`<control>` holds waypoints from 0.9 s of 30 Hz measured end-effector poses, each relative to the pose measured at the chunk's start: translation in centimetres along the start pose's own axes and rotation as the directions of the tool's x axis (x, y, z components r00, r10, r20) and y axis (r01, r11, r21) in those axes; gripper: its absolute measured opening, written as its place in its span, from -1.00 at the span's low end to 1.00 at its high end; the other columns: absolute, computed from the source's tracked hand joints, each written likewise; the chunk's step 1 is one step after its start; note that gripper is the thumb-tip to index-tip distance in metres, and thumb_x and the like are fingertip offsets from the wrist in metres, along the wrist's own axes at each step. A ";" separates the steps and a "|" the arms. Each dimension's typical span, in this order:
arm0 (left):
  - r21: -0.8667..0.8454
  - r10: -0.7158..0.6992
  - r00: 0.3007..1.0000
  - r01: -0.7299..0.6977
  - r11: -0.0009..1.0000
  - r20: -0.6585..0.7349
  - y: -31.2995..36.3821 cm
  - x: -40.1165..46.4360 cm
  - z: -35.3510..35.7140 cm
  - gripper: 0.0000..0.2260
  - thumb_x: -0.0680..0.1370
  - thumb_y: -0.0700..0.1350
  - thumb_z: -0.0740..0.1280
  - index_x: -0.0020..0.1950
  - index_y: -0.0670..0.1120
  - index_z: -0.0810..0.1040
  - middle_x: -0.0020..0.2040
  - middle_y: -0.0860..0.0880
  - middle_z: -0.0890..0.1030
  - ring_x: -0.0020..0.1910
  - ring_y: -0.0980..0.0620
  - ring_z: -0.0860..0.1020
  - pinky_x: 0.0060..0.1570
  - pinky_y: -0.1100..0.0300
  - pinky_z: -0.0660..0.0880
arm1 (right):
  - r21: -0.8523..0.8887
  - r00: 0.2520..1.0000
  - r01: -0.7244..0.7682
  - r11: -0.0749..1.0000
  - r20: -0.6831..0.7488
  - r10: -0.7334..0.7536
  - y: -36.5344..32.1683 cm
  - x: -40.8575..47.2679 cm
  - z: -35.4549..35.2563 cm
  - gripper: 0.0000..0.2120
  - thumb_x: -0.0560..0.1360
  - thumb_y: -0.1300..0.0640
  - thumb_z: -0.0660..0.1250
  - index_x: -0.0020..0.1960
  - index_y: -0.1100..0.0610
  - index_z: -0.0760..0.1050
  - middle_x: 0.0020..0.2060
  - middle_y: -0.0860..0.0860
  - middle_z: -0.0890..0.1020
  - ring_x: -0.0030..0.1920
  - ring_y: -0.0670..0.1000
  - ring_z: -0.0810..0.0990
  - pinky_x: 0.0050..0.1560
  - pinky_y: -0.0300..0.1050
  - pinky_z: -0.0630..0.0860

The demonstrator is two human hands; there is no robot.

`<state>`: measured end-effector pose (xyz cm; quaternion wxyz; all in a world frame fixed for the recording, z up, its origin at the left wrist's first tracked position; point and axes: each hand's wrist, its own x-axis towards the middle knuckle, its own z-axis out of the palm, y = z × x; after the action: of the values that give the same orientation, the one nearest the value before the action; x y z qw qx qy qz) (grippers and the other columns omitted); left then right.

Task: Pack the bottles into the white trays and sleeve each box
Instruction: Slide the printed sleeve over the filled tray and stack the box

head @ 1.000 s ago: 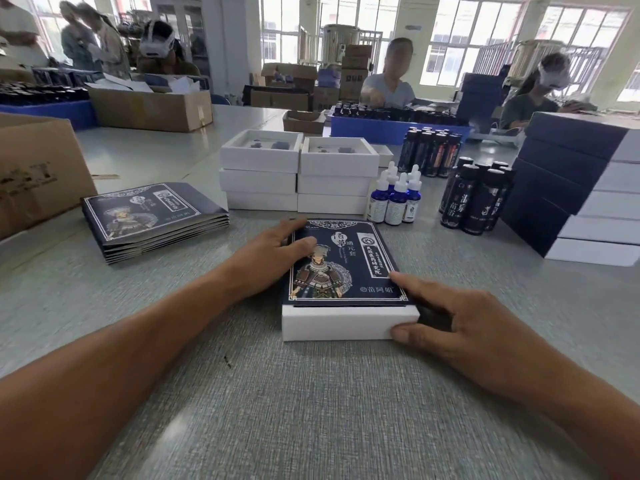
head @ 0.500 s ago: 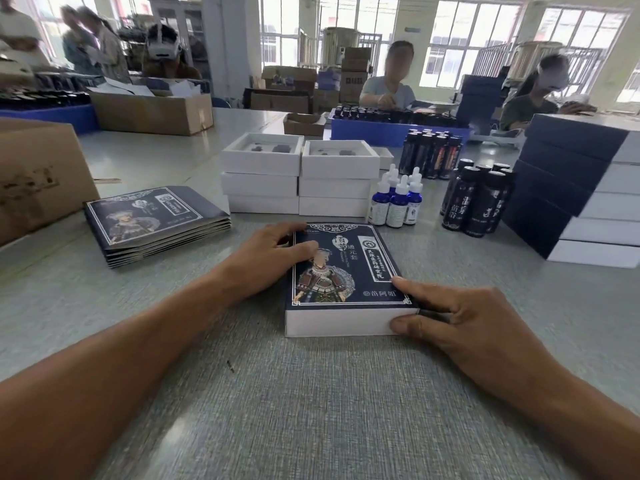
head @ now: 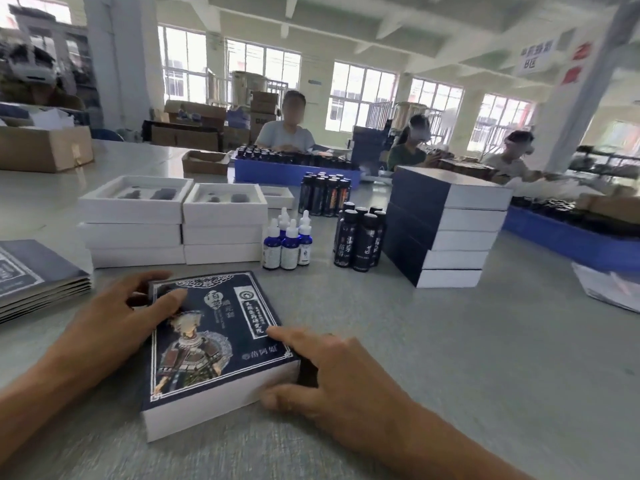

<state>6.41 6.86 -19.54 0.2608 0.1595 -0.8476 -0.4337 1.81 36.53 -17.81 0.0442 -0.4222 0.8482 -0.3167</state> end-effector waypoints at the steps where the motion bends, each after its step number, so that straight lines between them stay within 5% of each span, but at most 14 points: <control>1: -0.007 0.011 0.999 -0.012 1.000 -0.033 -0.2 0.0 0.0 -0.54 0.27 0.49 0.35 0.10 0.38 0.53 -0.01 0.14 0.64 -0.10 0.14 0.62 -0.13 0.10 0.55 | -0.004 1.000 0.002 1.000 -0.006 -0.002 0.0 0.0 0.1 -0.21 0.39 -0.38 0.36 0.51 -0.30 0.07 0.35 -0.18 0.49 0.24 -0.21 0.48 0.29 -0.23 0.41; 5: 0.014 0.035 0.992 -0.034 0.999 -0.121 -0.5 0.1 -0.1 -0.43 0.20 0.62 0.25 0.12 0.41 0.52 -0.04 0.23 0.65 -0.11 0.22 0.62 -0.15 0.19 0.53 | 0.004 1.000 0.010 1.000 -0.023 -0.010 0.0 0.0 0.3 -0.24 0.43 -0.36 0.34 0.51 -0.31 0.04 0.34 -0.15 0.50 0.26 -0.15 0.47 0.34 -0.07 0.43; 8: -0.055 0.051 0.991 -0.058 0.997 -0.125 -0.2 -0.2 0.0 -0.39 0.25 0.57 0.33 0.20 0.31 0.54 0.05 0.13 0.66 -0.04 0.14 0.66 -0.05 0.02 0.62 | 0.094 1.000 0.005 0.996 -0.029 -0.002 0.0 0.1 0.4 -0.21 0.43 -0.29 0.39 0.51 -0.31 0.03 0.25 -0.28 0.54 0.19 -0.26 0.52 0.26 -0.27 0.45; 11: -0.056 0.128 0.970 -0.142 0.988 -0.204 1.0 -0.7 0.3 -0.60 0.37 0.40 0.39 0.13 0.28 0.57 0.10 0.13 0.61 -0.05 0.28 0.62 -0.16 0.27 0.53 | 0.212 1.000 -0.028 0.977 0.003 0.028 0.0 0.2 0.0 -0.16 0.40 -0.21 0.48 0.50 -0.33 0.05 0.07 -0.53 0.50 0.09 -0.45 0.51 0.03 -0.60 0.39; 13: -0.064 0.139 0.959 -0.159 0.985 -0.247 2.0 -1.2 0.7 -0.74 0.42 0.25 0.42 0.07 0.23 0.59 0.12 0.12 0.58 -0.06 0.46 0.54 -0.23 0.42 0.42 | 0.256 0.999 -0.039 0.966 0.005 0.039 -0.1 0.1 -0.3 -0.13 0.36 -0.18 0.53 0.50 -0.33 0.09 0.14 -0.47 0.53 0.12 -0.42 0.52 0.03 -0.56 0.42; 16: -0.120 0.119 0.958 -0.155 0.981 -0.260 2.6 -1.6 1.0 -0.82 0.47 0.09 0.45 0.04 0.18 0.59 0.17 0.06 0.55 -0.03 0.33 0.56 -0.29 0.48 0.44 | 0.414 0.996 -0.075 0.907 -0.016 0.090 -0.2 0.0 -0.9 -0.12 0.29 -0.13 0.60 0.45 -0.37 0.17 0.13 -0.50 0.53 0.12 -0.38 0.56 -0.08 -0.57 0.44; 18: -0.143 0.119 0.955 -0.162 0.976 -0.273 2.3 -1.5 0.9 -0.79 0.46 0.08 0.46 0.07 0.11 0.61 0.18 0.02 0.56 0.02 0.20 0.58 -0.20 0.38 0.47 | 0.543 0.988 -0.148 0.826 0.042 0.150 -0.3 0.0 -1.3 -0.09 0.25 -0.11 0.64 0.46 -0.29 0.23 0.17 -0.37 0.58 0.09 -0.29 0.62 -0.10 -0.48 0.52; 21: -0.158 0.122 0.955 -0.169 0.973 -0.270 0.4 -0.7 0.7 -0.65 0.39 0.31 0.46 0.10 0.21 0.62 0.13 0.08 0.62 0.02 0.10 0.64 -0.10 0.16 0.59 | 0.663 0.970 -0.242 0.709 0.188 0.156 -0.6 0.0 -1.9 -0.33 0.32 0.02 0.62 0.32 -0.19 0.39 0.12 -0.20 0.67 0.10 -0.17 0.66 -0.02 -0.34 0.58; 24: -0.075 0.102 0.961 -0.125 0.989 -0.256 -2.8 0.8 0.4 -0.48 0.34 0.44 0.43 0.23 0.28 0.56 0.10 0.17 0.64 -0.03 0.14 0.68 -0.14 0.13 0.62 | 0.713 0.943 -0.330 0.618 0.275 0.186 -0.9 0.0 -2.3 -0.40 0.38 -0.05 0.57 0.34 -0.14 0.40 0.11 -0.04 0.70 0.12 0.04 0.68 0.17 0.00 0.60; 27: -0.114 0.066 0.977 -0.090 0.989 -0.201 -6.8 2.9 0.7 -0.46 0.36 0.36 0.48 0.30 0.24 0.54 0.13 0.15 0.65 0.00 0.05 0.69 -0.11 0.04 0.63 | 0.656 0.943 -0.329 0.679 0.191 0.273 -0.9 0.2 -2.2 -0.55 0.43 -0.15 0.46 0.28 -0.17 0.46 0.03 -0.03 0.73 0.03 0.05 0.71 0.05 -0.01 0.65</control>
<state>3.96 1.97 -24.62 0.3694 0.1518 -0.7951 -0.4564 1.61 37.06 -15.53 0.2797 -0.2432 0.7284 -0.5762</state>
